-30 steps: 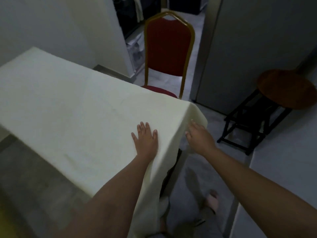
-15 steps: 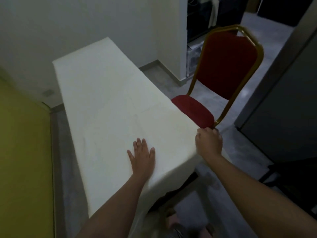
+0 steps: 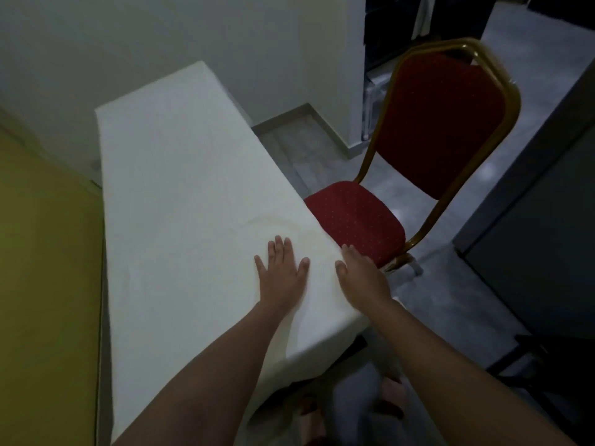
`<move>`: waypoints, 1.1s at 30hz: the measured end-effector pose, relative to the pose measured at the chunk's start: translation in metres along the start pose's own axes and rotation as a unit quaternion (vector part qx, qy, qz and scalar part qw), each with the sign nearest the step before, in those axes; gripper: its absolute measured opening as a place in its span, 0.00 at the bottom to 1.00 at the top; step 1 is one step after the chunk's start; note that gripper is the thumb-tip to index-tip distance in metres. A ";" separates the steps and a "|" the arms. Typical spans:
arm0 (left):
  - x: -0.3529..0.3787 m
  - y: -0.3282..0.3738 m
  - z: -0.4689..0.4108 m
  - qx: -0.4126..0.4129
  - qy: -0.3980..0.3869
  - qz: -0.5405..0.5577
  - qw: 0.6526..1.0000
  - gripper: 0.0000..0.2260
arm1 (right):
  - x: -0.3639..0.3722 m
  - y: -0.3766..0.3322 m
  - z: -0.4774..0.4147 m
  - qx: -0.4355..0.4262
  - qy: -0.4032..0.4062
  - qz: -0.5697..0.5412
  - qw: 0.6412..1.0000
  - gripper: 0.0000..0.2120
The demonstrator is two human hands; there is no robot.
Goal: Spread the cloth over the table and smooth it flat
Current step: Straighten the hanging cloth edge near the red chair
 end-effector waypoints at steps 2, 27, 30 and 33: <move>0.000 0.018 -0.012 0.002 0.000 0.001 1.000 0.30 | -0.002 -0.002 -0.004 -0.046 -0.002 0.014 0.999 0.25; 0.015 0.036 -0.022 -0.014 0.065 0.012 0.998 0.28 | 0.000 0.013 -0.035 0.070 -0.117 -0.378 0.916 0.18; 0.015 0.041 -0.024 -0.007 0.064 -0.003 0.998 0.27 | -0.001 0.021 -0.038 0.060 -0.030 -0.272 0.960 0.19; 0.015 0.054 -0.027 -0.001 0.059 -0.007 0.998 0.26 | -0.004 0.032 -0.044 0.054 0.022 -0.162 0.985 0.19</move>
Point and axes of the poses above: each hand's wrist, its own z-axis away from the middle knuckle, its own x-axis out of the palm, y = z × x, the point moved 1 cm from there along -z, towards the middle knuckle, and after that the axes turned 3 degrees about x, right-handed, at the moved point
